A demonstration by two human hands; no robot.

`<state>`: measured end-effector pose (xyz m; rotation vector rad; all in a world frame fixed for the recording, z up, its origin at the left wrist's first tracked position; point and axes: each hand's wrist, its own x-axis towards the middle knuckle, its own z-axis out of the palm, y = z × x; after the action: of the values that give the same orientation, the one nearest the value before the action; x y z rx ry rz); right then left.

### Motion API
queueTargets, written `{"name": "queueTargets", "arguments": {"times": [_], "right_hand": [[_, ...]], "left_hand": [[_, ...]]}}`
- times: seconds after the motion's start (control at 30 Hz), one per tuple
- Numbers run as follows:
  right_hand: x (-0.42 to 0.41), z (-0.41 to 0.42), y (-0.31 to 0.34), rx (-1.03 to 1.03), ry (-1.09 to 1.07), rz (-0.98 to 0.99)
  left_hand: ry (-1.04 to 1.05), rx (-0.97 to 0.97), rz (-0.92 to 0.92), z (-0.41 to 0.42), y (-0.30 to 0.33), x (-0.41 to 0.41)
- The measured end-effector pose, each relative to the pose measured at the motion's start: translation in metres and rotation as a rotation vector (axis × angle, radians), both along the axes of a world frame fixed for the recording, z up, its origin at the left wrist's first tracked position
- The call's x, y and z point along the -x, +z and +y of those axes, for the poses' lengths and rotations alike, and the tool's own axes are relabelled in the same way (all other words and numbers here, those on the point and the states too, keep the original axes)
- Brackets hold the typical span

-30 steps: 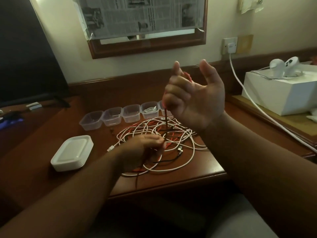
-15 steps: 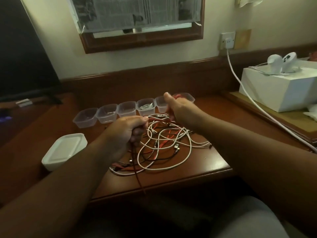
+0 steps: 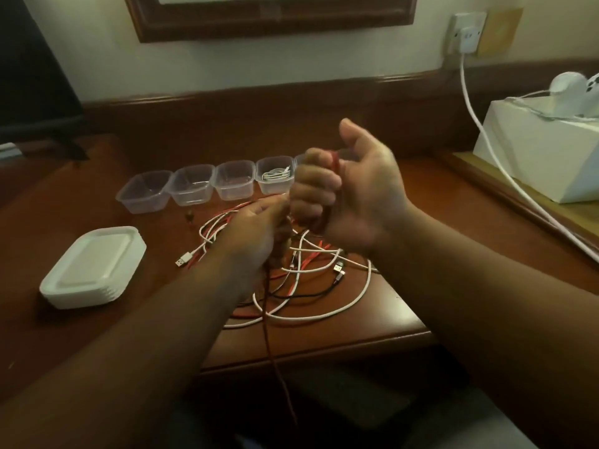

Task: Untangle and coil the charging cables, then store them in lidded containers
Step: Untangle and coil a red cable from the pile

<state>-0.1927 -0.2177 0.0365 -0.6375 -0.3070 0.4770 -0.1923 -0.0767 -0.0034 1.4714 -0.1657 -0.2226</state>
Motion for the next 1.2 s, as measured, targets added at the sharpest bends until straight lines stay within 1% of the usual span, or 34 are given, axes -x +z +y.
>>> {"name": "queueTargets", "arguments": {"times": [0.03,0.07,0.13,0.17,0.2,0.23,0.27,0.3,0.33,0.37,0.4,0.47,0.5,0.57,0.6,0.63,0.67,0.73,0.8,0.83,0.87,0.93,1.0,1.03,1.07,1.1,1.13,1.17,1.2], "right_hand": [[-0.008,0.001,0.001,0.000,-0.143,-0.028],[-0.016,0.001,0.002,0.059,-0.300,-0.081],[-0.035,-0.001,-0.005,0.290,-0.596,-0.234],[-0.043,-0.003,-0.010,0.496,-0.736,-0.353],[-0.050,-0.006,-0.017,0.796,-0.863,-0.499],[-0.056,-0.008,-0.023,1.152,-0.946,-0.652],[-0.061,-0.011,-0.029,1.476,-0.939,-0.770],[-0.063,-0.011,-0.034,1.689,-0.868,-0.826],[-0.063,-0.010,-0.038,1.751,-0.767,-0.824],[-0.064,-0.007,-0.041,1.704,-0.646,-0.766],[-0.063,-0.004,-0.041,1.604,-0.512,-0.672],[-0.066,0.001,-0.039,1.309,-0.230,-0.399],[-0.068,0.000,-0.038,1.099,-0.082,-0.273],[-0.075,-0.002,-0.032,0.559,0.127,-0.067],[-0.080,-0.002,-0.031,0.315,0.147,0.001],[-0.086,0.001,-0.031,0.133,0.094,0.050],[-0.093,0.003,-0.033,0.014,-0.022,0.075],[-0.109,0.007,-0.039,-0.076,-0.330,0.066],[-0.124,0.004,-0.045,-0.059,-0.599,0.048],[-0.130,0.001,-0.049,0.009,-0.718,0.028],[-0.135,-0.002,-0.054,0.125,-0.825,-0.014],[-0.142,-0.008,-0.065,0.452,-0.979,-0.155],[-0.147,-0.010,-0.080,0.822,-1.026,-0.384],[-0.149,-0.009,-0.086,1.023,-1.012,-0.511],[-0.152,-0.007,-0.091,1.218,-0.953,-0.617],[-0.154,-0.005,-0.095,1.387,-0.855,-0.680],[-0.155,-0.002,-0.096,1.511,-0.738,-0.704],[-0.155,0.000,-0.096,1.586,-0.615,-0.703],[-0.154,0.002,-0.095,1.609,-0.496,-0.685]], "left_hand": [[-0.022,0.002,0.017,-0.001,-0.003,-0.002],[-0.042,-0.020,0.027,-0.001,-0.005,-0.004],[-0.091,-0.119,0.036,0.003,-0.009,-0.008],[-0.123,-0.182,0.029,0.007,-0.011,-0.011],[-0.152,-0.248,0.013,0.010,-0.012,-0.013],[-0.174,-0.314,-0.019,0.013,-0.012,-0.016],[-0.168,-0.377,-0.064,0.016,-0.009,-0.019],[-0.138,-0.436,-0.126,0.020,-0.006,-0.024],[-0.089,-0.469,-0.191,0.024,-0.001,-0.031],[-0.033,-0.472,-0.244,0.029,0.002,-0.040],[0.021,-0.447,-0.275,0.032,0.005,-0.050],[0.074,-0.335,-0.248,0.035,0.004,-0.068],[0.067,-0.261,-0.196,0.033,0.001,-0.074],[0.002,-0.081,-0.078,0.025,-0.008,-0.083],[-0.023,-0.008,-0.039,0.018,-0.013,-0.086],[-0.026,0.028,-0.009,0.012,-0.019,-0.089],[-0.025,0.043,0.020,0.007,-0.025,-0.093],[-0.044,0.041,0.063,0.002,-0.040,-0.099],[-0.109,-0.003,0.124,0.002,-0.049,-0.101],[-0.160,-0.039,0.144,0.003,-0.052,-0.101],[-0.211,-0.074,0.148,0.005,-0.054,-0.101],[-0.281,-0.093,0.124,0.010,-0.056,-0.102],[-0.236,-0.093,0.090,0.014,-0.056,-0.110],[-0.183,-0.120,0.066,0.016,-0.056,-0.115],[-0.123,-0.162,0.026,0.017,-0.056,-0.119],[-0.060,-0.220,-0.034,0.019,-0.057,-0.123],[-0.006,-0.268,-0.094,0.019,-0.058,-0.126],[0.045,-0.307,-0.145,0.019,-0.059,-0.128],[0.096,-0.333,-0.181,0.019,-0.060,-0.130]]}}
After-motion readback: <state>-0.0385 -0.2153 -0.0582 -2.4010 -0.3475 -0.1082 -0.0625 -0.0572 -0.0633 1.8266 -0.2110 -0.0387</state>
